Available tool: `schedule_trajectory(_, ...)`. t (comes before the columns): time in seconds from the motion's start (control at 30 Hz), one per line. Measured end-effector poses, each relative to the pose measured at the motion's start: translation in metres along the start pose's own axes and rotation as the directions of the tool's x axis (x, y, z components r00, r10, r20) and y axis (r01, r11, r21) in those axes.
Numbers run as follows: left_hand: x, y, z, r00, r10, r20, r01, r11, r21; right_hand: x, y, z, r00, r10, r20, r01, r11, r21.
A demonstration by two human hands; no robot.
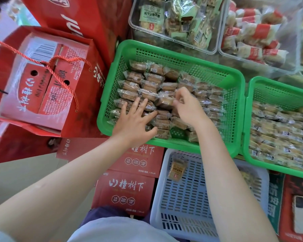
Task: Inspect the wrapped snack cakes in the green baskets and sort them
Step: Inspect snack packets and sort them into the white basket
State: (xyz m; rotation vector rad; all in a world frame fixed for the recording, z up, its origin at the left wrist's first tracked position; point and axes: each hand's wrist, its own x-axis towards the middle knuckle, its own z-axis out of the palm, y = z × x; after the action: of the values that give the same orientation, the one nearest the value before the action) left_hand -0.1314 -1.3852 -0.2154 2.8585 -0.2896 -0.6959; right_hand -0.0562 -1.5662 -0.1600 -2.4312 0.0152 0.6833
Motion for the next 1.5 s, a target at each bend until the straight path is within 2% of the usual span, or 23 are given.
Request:
schedule_trajectory(0.07, 0.000, 0.000, 0.001, 1.000, 0.003, -0.002, -0.003, 1.000, -0.007, -0.015, -0.004, -0.008, 0.993, -0.072, -0.090, 0.073, 0.997, 0.010)
schedule_trajectory(0.17, 0.000, -0.001, 0.002, 1.000, 0.007, -0.022, -0.008, 1.000, -0.010, -0.053, -0.011, -0.017, 0.929, -0.193, -0.317, 0.231, 0.969, 0.088)
schedule_trajectory(0.2, -0.001, -0.001, 0.002, 0.999, 0.010, -0.037, -0.011, 1.000, -0.015, -0.068, -0.012, -0.018, 0.911, -0.162, -0.380, 0.243, 0.954, 0.176)
schedule_trajectory(0.27, -0.003, -0.001, 0.001, 0.996, 0.026, -0.089, -0.029, 0.999, -0.036, -0.092, -0.010, -0.017, 0.900, -0.007, -0.436, 0.210, 0.884, 0.419)
schedule_trajectory(0.37, -0.008, -0.002, -0.003, 0.982, 0.045, -0.184, -0.066, 0.992, -0.110, -0.118, -0.004, -0.008, 0.900, 0.203, -0.386, 0.119, 0.738, 0.665)
schedule_trajectory(0.43, -0.019, 0.003, -0.014, 0.969, -0.035, -0.244, -0.049, 0.942, -0.332, -0.135, 0.002, -0.003, 0.892, 0.245, -0.380, 0.101, 0.712, 0.695)
schedule_trajectory(0.47, -0.027, 0.009, -0.022, 0.960, -0.136, -0.244, -0.019, 0.838, -0.545, -0.143, 0.006, 0.000, 0.890, 0.248, -0.382, 0.094, 0.720, 0.687)
schedule_trajectory(0.5, -0.040, 0.018, -0.034, 0.948, -0.248, -0.200, -0.001, 0.627, -0.779, -0.150, 0.009, 0.003, 0.889, 0.249, -0.383, 0.087, 0.731, 0.676)
schedule_trajectory(0.53, -0.053, 0.030, -0.048, 0.943, -0.318, -0.100, 0.008, 0.321, -0.947, -0.157, 0.011, 0.006, 0.889, 0.248, -0.385, 0.080, 0.744, 0.664)
schedule_trajectory(0.57, -0.068, 0.043, -0.061, 0.951, -0.309, 0.023, 0.034, 0.029, -0.999, -0.164, 0.013, 0.009, 0.889, 0.246, -0.388, 0.076, 0.754, 0.653)
schedule_trajectory(0.6, -0.083, 0.054, -0.071, 0.965, -0.230, 0.128, 0.094, -0.154, -0.984, -0.171, 0.013, 0.013, 0.886, 0.244, -0.394, 0.081, 0.756, 0.650)
schedule_trajectory(0.63, -0.098, 0.063, -0.076, 0.976, -0.136, 0.169, 0.139, -0.208, -0.968, -0.178, 0.012, 0.015, 0.883, 0.243, -0.401, 0.089, 0.753, 0.652)
schedule_trajectory(0.7, -0.127, 0.072, -0.077, 0.993, -0.018, 0.119, 0.112, -0.217, -0.970, -0.193, 0.007, 0.019, 0.881, 0.230, -0.414, 0.117, 0.742, 0.660)
schedule_trajectory(0.77, -0.151, 0.070, -0.073, 0.998, -0.005, 0.066, 0.061, -0.334, -0.941, -0.208, 0.001, 0.022, 0.889, 0.215, -0.405, 0.130, 0.728, 0.673)
schedule_trajectory(0.83, -0.171, 0.065, -0.072, 0.998, -0.008, 0.069, 0.059, -0.443, -0.895, -0.223, -0.004, 0.025, 0.918, 0.199, -0.343, 0.117, 0.691, 0.713)
schedule_trajectory(0.93, -0.191, 0.061, -0.071, 0.997, 0.049, 0.061, 0.077, -0.464, -0.883, -0.247, -0.014, 0.030, 0.979, 0.100, -0.178, 0.091, 0.567, 0.819)
schedule_trajectory(1.0, -0.202, 0.061, -0.070, 0.996, 0.068, 0.052, 0.079, -0.473, -0.877, -0.262, -0.019, 0.034, 0.984, 0.054, -0.168, 0.110, 0.559, 0.822)
schedule_trajectory(1.17, -0.218, 0.063, -0.058, 0.995, -0.063, 0.071, 0.038, -0.429, -0.902, -0.284, -0.018, 0.040, 0.950, 0.072, -0.305, 0.172, 0.696, 0.697)
schedule_trajectory(1.27, -0.224, 0.067, -0.052, 0.988, -0.115, 0.106, 0.028, -0.534, -0.845, -0.293, -0.014, 0.037, 0.946, 0.052, -0.320, 0.194, 0.699, 0.688)
schedule_trajectory(1.33, -0.226, 0.067, -0.049, 0.977, -0.157, 0.141, 0.027, -0.570, -0.821, -0.297, -0.008, 0.036, 0.957, -0.053, -0.285, 0.227, 0.748, 0.624)
schedule_trajectory(1.43, -0.229, 0.068, -0.044, 0.970, -0.195, 0.143, 0.031, -0.485, -0.874, -0.299, 0.000, 0.041, 0.950, -0.173, -0.260, 0.270, 0.872, 0.408)
schedule_trajectory(1.5, -0.230, 0.070, -0.041, 0.962, -0.232, 0.146, 0.027, -0.449, -0.893, -0.300, 0.003, 0.048, 0.951, -0.151, -0.271, 0.235, 0.921, 0.311)
